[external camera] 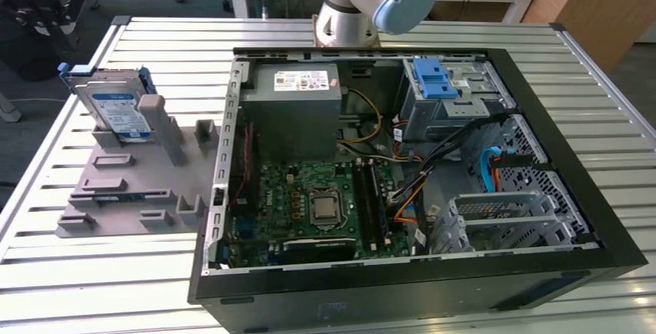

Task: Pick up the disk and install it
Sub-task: 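Pick up the disk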

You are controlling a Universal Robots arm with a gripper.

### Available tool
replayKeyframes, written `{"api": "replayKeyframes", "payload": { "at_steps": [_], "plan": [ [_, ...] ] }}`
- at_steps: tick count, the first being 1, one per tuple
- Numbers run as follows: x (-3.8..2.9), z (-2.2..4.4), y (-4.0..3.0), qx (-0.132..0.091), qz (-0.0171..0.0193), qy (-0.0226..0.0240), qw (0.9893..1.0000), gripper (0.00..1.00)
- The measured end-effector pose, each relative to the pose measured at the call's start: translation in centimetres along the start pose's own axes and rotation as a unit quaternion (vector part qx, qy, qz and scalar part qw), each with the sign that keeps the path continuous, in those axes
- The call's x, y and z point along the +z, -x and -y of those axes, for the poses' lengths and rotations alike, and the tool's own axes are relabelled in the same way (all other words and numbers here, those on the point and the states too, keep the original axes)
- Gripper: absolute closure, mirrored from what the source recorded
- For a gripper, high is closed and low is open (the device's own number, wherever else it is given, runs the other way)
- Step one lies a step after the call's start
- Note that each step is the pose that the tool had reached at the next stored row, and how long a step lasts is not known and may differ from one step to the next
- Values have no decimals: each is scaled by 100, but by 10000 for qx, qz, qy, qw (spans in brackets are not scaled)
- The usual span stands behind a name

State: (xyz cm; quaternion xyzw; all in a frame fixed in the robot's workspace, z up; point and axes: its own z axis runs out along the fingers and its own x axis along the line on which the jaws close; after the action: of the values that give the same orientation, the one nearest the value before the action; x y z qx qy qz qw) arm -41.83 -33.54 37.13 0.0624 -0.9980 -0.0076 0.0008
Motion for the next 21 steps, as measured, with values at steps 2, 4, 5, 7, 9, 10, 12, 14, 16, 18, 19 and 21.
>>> {"api": "replayKeyframes", "payload": {
  "at_steps": [2, 4, 5, 7, 9, 10, 12, 14, 16, 18, 19, 21],
  "plan": [
    [0, 0, 0, -25, -1, 0, 10000, 89],
    [0, 0, 0, -50, -1, 0, 10000, 89],
    [0, 0, 0, -62, -1, 0, 10000, 89],
    [0, 0, 0, -87, -1, 0, 10000, 89],
    [0, 0, 0, -112, -2, 0, 9999, 89],
    [0, 0, 0, -123, -2, 0, 9999, 89],
    [0, 0, 0, -147, -2, 0, 9999, 89],
    [0, 0, 0, -170, -3, 0, 9999, 89],
    [0, 0, 0, -194, -3, 0, 9998, 89],
    [0, 0, 0, -218, -4, 0, 9998, 89],
    [0, 0, 0, -230, -4, 0, 9997, 89],
    [0, 0, 0, -255, -4, 0, 9997, 89]
  ]
}}
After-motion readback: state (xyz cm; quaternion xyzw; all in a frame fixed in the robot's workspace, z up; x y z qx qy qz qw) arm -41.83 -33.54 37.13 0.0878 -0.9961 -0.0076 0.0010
